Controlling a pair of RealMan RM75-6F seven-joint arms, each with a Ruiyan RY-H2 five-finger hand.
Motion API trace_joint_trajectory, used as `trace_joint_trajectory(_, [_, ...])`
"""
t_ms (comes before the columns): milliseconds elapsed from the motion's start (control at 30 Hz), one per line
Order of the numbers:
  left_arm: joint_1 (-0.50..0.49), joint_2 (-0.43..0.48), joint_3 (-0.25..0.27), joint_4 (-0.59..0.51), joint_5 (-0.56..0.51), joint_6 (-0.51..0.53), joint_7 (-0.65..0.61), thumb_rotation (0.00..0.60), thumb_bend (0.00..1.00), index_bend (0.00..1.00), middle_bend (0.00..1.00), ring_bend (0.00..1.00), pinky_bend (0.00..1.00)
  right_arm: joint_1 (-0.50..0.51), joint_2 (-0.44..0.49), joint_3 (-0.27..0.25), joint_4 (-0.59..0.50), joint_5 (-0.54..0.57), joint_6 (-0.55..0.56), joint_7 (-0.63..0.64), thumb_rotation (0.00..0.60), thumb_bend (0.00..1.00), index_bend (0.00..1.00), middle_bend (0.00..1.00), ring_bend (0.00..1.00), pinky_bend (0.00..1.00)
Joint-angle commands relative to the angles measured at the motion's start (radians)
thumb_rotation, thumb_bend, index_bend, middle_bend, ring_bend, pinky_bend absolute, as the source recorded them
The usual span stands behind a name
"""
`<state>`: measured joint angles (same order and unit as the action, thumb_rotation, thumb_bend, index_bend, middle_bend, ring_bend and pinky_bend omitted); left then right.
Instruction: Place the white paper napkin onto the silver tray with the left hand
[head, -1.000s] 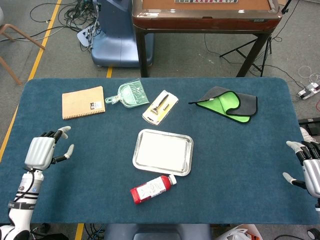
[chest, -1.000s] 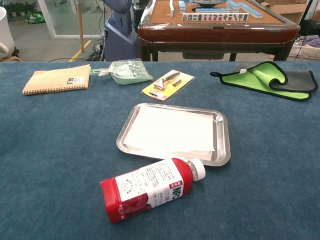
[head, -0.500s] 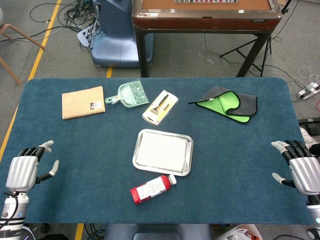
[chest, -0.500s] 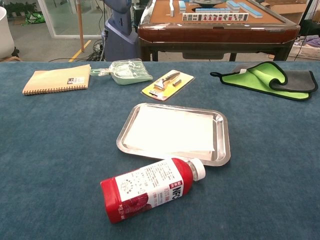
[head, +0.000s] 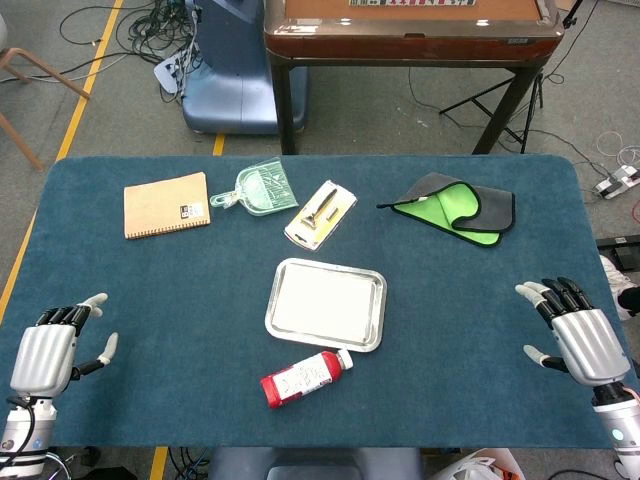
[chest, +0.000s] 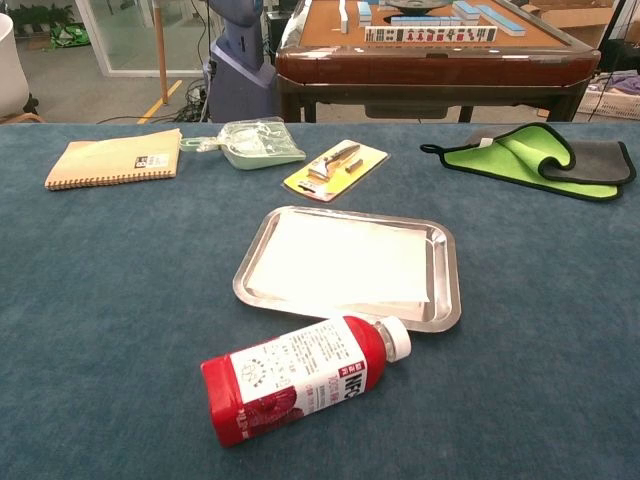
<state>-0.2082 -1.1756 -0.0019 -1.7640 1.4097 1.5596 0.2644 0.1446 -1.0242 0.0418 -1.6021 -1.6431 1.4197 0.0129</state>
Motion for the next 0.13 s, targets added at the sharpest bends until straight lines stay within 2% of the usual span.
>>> trace_joint_trajectory(33, [0.005, 0.000, -0.002, -0.001, 0.001, -0.006, 0.003, 0.236, 0.32, 0.23, 0.38, 0.34, 0.29, 0.004, -0.004, 0.000, 0.003, -0.001, -0.001, 0.000, 0.600, 0.05, 0.20, 0.21, 0.13, 0.14])
trace_joint_trajectory(133, [0.012, -0.001, -0.007, -0.006, 0.002, -0.008, 0.006, 0.238, 0.32, 0.23, 0.38, 0.34, 0.29, 0.010, -0.009, -0.001, 0.006, 0.000, -0.006, 0.001, 0.600, 0.05, 0.20, 0.21, 0.13, 0.14])
